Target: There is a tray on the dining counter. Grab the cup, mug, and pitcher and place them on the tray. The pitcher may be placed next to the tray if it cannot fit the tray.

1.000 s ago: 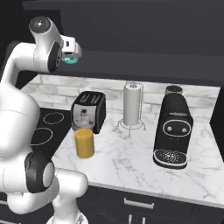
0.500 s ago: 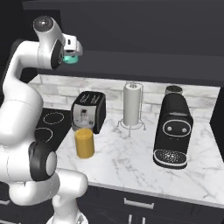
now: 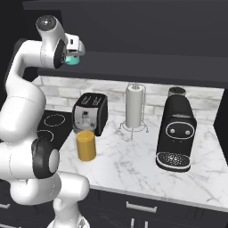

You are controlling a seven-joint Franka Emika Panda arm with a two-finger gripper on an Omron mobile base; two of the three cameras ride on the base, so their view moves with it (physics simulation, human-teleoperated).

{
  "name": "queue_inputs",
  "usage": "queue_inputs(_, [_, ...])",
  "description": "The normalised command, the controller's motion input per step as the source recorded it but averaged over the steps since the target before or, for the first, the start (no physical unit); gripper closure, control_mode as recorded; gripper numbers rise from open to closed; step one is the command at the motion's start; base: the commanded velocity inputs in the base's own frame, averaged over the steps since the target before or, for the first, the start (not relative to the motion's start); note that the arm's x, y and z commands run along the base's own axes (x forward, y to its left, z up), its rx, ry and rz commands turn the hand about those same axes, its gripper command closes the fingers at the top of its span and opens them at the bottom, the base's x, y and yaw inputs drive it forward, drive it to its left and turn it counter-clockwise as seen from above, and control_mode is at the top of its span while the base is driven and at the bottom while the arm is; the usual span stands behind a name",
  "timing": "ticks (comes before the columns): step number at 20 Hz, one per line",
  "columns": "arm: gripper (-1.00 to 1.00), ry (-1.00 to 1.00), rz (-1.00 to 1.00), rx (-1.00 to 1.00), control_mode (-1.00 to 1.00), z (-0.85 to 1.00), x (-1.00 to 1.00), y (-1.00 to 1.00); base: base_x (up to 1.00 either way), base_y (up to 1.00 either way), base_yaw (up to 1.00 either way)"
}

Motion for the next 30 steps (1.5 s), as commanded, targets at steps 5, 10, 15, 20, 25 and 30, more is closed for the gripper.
queue_inputs(5, [-1.00, 0.00, 0.00, 0.00, -1.00, -0.03, 0.09, 0.03, 0.00, 0.00, 0.00])
queue_inputs(10, [-1.00, 0.00, 0.00, 0.00, -1.00, -0.05, 0.07, 0.03, 0.00, 0.00, 0.00])
queue_inputs(15, [-1.00, 0.00, 0.00, 0.00, -1.00, -0.03, 0.09, 0.00, 0.00, 0.00, 0.00])
queue_inputs(20, [-1.00, 0.00, 0.00, 0.00, -1.00, -0.04, 0.11, 0.00, 0.00, 0.00, 0.00])
queue_inputs(25, [-1.00, 0.00, 0.00, 0.00, -1.00, -0.08, 0.11, 0.03, 0.00, 0.00, 0.00])
queue_inputs(30, [-1.00, 0.00, 0.00, 0.00, -1.00, -0.08, 0.10, 0.03, 0.00, 0.00, 0.00])
